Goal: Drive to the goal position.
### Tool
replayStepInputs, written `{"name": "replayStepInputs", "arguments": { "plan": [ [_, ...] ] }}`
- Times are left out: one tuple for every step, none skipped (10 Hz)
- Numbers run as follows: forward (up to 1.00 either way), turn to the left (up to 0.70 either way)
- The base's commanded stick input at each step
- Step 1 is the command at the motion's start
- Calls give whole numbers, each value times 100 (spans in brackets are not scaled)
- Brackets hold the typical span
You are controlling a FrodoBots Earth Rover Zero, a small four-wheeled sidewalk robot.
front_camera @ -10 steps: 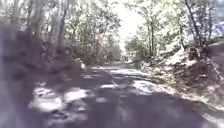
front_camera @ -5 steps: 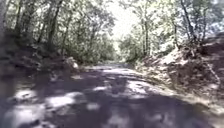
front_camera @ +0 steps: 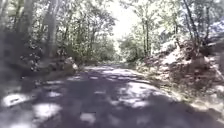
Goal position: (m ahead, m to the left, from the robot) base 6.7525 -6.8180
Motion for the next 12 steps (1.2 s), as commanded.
{"name": "replayStepInputs", "arguments": {
  "plan": [
    [45,0],
    [45,-5],
    [45,-17],
    [45,-27],
    [45,-27],
    [45,-27],
    [45,-27],
    [45,-21],
    [45,-11],
    [45,-2],
    [45,0],
    [45,0]
  ]
}}
